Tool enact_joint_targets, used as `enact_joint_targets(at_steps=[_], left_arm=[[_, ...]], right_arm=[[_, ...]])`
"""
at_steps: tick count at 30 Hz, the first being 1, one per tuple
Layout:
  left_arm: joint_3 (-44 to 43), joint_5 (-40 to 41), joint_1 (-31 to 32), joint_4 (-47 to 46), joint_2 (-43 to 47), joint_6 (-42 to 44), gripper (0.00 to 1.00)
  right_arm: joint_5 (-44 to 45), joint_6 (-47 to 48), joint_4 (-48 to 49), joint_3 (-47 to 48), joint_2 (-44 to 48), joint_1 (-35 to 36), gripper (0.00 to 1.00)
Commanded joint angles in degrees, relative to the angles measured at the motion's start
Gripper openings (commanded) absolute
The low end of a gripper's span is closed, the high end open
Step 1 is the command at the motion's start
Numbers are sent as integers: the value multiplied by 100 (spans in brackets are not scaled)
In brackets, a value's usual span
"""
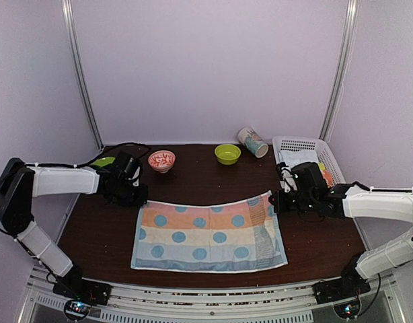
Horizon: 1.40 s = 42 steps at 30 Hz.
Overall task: Roll the towels
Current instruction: Pick up the towel from the center of the board, then fold the towel at the center of the board.
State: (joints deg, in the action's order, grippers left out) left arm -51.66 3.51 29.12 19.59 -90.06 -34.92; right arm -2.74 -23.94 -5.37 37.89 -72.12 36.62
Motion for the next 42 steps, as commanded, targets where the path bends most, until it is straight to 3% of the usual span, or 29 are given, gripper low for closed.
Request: enact_joint_targets(at_steps=[1, 11, 15, 25, 30, 37, 42], left_arm=[[409, -309, 261, -795, 768, 212, 0], [1142, 265, 520, -1896, 1868, 710, 0], [1221, 99, 534, -2153, 2403, 1032, 0], [3654, -545, 715, -3019, 4755, 371, 0], [4284, -529, 758, -2794, 5507, -87, 0], [4462, -389, 762, -2600, 5874, -58, 0], [4467, -514, 766, -3198, 5262, -13, 0]], right_arm=[[122, -99, -39, -239, 273, 20, 0], [859, -218, 802, -392, 440, 3, 0], [651, -17, 1185, -486, 846, 3, 0], [-19, -424, 1021, -1750, 2207, 40, 0], [-3, -604, 720, -2035, 2728, 60, 0], [-91, -827, 536, -2298, 3063, 111, 0], [-135, -975, 530, -2470, 3102, 210, 0]])
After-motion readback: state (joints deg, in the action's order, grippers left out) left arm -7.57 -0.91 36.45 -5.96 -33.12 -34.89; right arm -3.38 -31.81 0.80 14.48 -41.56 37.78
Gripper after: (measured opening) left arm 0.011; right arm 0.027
